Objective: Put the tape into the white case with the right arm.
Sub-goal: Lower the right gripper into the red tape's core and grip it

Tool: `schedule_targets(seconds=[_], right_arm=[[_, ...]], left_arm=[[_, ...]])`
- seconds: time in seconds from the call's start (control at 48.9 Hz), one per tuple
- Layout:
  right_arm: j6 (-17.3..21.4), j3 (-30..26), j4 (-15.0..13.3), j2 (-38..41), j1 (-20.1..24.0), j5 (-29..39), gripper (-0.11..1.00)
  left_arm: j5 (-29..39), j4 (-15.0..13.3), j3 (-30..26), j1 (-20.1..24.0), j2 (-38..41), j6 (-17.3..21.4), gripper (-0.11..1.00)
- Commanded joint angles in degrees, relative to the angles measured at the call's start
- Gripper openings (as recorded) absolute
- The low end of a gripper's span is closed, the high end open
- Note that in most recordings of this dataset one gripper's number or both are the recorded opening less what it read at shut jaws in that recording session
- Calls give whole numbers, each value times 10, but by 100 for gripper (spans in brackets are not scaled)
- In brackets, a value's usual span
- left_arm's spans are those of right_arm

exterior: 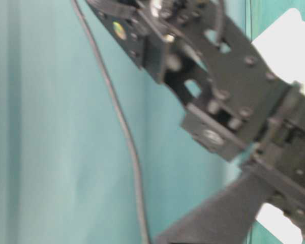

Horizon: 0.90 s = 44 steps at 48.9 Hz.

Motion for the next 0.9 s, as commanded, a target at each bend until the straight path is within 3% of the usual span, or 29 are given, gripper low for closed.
schedule_targets(seconds=[0.0, 0.429, 0.49, 0.593, 0.674, 0.736, 0.879], right_arm=[[3, -20, 0, -5, 2, 1, 67], [4, -28, 0, 4, 0, 7, 63], [4, -29, -1, 3, 0, 9, 53], [4, -31, -2, 3, 1, 13, 25], [3, -33, -3, 2, 2, 17, 8], [3, -33, -3, -1, 2, 18, 1], [4, -33, -3, -9, 4, 18, 1]], left_arm=[[-3, -1, -6, 1, 4, 0, 0], [-3, -1, -5, 1, 4, 0, 0], [-3, -1, -4, 1, 4, 0, 0], [-3, -1, -5, 1, 4, 0, 0], [-3, -1, -4, 1, 4, 0, 0], [-3, -1, -4, 1, 4, 0, 0], [-3, -1, -4, 1, 4, 0, 0]])
